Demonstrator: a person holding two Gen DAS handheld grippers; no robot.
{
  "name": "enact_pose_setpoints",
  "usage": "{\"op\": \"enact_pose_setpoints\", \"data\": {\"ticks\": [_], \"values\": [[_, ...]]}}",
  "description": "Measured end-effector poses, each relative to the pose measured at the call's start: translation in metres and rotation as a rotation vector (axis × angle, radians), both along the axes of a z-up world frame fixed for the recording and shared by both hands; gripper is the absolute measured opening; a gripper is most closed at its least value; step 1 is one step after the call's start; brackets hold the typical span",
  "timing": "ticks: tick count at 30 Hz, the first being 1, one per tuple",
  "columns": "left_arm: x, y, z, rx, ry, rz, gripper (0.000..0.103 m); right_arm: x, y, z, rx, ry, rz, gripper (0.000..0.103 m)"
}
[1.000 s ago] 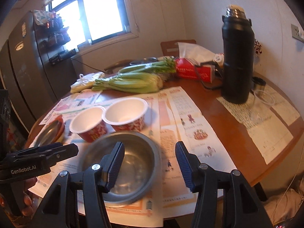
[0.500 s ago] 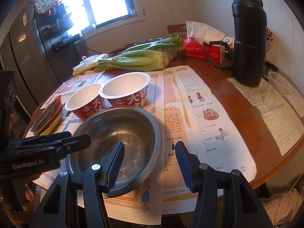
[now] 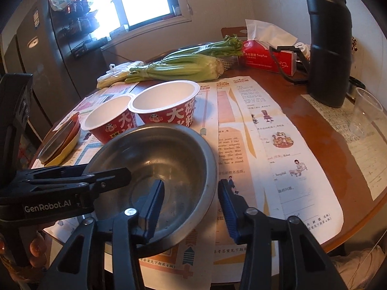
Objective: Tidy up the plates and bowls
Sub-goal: 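Move the left gripper to the deep steel bowl and grasp its rim, then lift and carry the steel bowl toward the paper cups with the left gripper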
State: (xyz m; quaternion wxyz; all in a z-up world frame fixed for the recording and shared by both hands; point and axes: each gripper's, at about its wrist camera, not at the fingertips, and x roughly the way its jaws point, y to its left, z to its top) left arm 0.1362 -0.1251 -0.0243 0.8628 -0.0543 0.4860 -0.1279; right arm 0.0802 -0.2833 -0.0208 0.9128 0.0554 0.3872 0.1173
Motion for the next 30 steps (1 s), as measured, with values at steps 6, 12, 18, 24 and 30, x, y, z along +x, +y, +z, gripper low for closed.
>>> {"op": "enact_pose_setpoints", "data": {"ticks": [6, 12, 18, 24, 30], "values": [[0.0, -0.005, -0.004, -0.024, 0.016, -0.031, 0.05, -0.003, 0.003, 0.001, 0.003, -0.015, 0.018, 0.04], [-0.005, -0.003, 0.002, -0.019, -0.002, -0.026, 0.05, -0.005, 0.004, 0.003, 0.026, -0.008, 0.036, 0.04], [-0.018, 0.009, 0.018, -0.043, -0.034, -0.021, 0.051, -0.011, 0.006, 0.014, 0.067, -0.016, 0.057, 0.04], [-0.035, 0.029, 0.032, -0.04, -0.066, 0.007, 0.051, -0.022, 0.025, 0.032, 0.049, -0.051, 0.088, 0.041], [-0.05, 0.055, 0.04, -0.04, -0.089, 0.044, 0.051, -0.03, 0.05, 0.043, 0.042, -0.069, 0.133, 0.041]]}}
